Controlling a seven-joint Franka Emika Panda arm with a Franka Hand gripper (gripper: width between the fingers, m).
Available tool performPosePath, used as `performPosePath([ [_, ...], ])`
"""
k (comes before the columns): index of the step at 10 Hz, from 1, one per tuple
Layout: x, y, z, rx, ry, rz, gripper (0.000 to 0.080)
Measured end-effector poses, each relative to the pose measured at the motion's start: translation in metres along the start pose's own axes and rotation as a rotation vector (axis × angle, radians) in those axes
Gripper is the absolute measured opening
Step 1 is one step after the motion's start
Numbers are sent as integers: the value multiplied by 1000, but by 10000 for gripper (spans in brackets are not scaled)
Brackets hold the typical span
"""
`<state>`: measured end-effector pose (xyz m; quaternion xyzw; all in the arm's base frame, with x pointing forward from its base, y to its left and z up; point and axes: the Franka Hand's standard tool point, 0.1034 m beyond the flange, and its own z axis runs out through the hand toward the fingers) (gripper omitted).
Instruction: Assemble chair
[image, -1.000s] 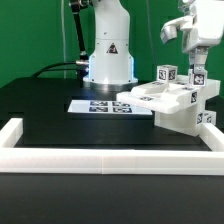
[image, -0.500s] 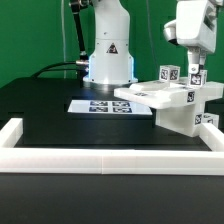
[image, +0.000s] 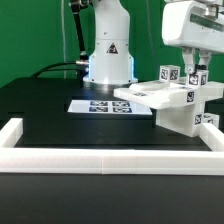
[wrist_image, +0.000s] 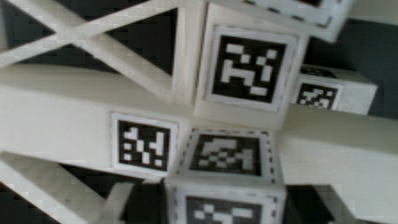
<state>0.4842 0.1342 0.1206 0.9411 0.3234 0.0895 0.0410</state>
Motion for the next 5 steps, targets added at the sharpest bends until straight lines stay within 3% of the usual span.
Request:
performPosePath([
  [5, 3, -5, -1, 11, 9, 444, 290],
])
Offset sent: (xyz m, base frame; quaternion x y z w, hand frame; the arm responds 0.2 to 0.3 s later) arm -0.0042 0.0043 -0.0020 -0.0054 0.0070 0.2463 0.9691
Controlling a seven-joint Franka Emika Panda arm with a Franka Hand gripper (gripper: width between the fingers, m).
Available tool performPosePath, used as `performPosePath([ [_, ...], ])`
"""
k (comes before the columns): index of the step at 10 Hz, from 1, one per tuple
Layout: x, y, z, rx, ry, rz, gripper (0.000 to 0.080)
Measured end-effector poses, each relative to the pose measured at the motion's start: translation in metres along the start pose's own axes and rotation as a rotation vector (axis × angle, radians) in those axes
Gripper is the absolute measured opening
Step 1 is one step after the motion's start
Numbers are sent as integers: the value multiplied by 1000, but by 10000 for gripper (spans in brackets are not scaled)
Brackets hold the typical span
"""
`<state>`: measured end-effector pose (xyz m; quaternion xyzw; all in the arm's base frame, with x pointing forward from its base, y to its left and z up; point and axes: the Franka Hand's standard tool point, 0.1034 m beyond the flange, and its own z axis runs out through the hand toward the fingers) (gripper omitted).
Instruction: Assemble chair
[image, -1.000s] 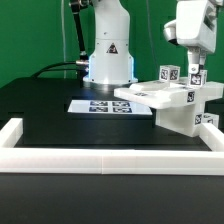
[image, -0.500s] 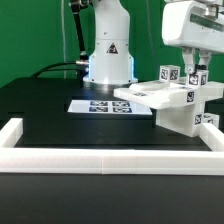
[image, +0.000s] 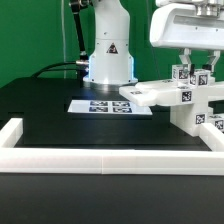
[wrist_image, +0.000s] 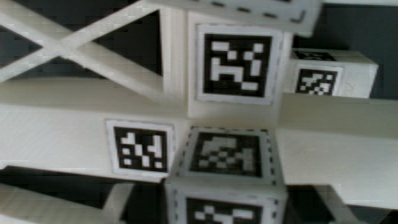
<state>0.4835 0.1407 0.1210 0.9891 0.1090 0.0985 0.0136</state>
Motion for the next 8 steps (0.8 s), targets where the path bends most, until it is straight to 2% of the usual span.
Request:
performPosePath([
  [4, 0, 0, 0, 11, 0, 152, 290],
  [5, 0, 0, 0, 11, 0, 150, 467],
  [6, 1, 2, -1, 11, 0, 133, 588],
  [7, 2, 7, -1, 12, 2, 102, 588],
  [8, 3, 13, -2, 10, 4, 86, 637],
])
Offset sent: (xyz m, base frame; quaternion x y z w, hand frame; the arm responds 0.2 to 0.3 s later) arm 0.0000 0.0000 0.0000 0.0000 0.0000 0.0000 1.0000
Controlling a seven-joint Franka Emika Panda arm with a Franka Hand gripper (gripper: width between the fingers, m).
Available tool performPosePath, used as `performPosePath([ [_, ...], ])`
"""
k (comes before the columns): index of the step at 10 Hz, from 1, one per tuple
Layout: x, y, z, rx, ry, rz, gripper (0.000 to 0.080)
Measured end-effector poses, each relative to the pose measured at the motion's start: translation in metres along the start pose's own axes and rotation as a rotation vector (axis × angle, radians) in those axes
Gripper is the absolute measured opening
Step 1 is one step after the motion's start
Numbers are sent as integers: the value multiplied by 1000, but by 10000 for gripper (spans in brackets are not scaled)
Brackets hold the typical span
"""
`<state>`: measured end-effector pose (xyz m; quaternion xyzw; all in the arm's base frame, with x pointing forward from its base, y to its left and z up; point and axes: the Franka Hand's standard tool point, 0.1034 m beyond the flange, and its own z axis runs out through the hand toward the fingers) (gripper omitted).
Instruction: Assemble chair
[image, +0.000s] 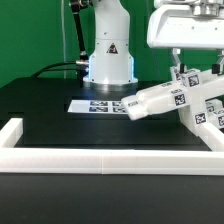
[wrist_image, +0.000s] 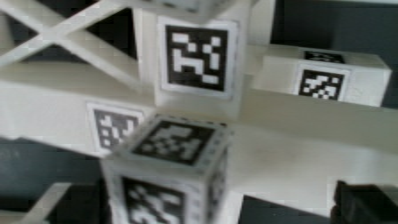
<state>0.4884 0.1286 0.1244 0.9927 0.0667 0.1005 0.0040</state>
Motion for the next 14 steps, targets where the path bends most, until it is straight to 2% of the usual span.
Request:
performPosePath([
  [5, 6, 16, -18, 3, -16, -19, 648],
  [8, 10, 11, -37, 18, -12, 0, 648],
  [14, 9, 11, -35, 17, -14, -1, 648],
])
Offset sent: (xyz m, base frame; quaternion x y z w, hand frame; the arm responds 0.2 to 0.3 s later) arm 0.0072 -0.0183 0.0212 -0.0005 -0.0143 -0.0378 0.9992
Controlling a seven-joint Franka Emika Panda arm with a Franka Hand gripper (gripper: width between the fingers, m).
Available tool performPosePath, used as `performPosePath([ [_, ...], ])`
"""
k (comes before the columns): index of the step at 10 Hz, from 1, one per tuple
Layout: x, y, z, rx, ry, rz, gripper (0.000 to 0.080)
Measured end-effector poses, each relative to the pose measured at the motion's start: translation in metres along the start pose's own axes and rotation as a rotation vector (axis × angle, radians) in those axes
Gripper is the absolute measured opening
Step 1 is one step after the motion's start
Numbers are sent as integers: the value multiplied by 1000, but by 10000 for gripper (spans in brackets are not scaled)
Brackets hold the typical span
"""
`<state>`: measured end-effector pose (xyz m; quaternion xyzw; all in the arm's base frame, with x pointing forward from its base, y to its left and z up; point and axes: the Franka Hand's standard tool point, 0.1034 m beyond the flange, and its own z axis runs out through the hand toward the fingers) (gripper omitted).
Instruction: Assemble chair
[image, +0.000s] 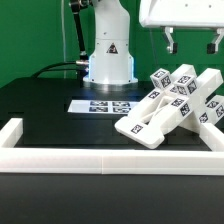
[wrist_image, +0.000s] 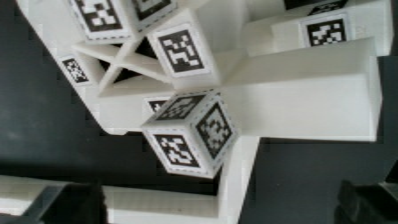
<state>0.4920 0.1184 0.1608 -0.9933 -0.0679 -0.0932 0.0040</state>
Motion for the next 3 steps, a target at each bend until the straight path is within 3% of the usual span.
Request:
performPosePath([
  [3, 0, 0, 0, 0, 0, 0, 648],
])
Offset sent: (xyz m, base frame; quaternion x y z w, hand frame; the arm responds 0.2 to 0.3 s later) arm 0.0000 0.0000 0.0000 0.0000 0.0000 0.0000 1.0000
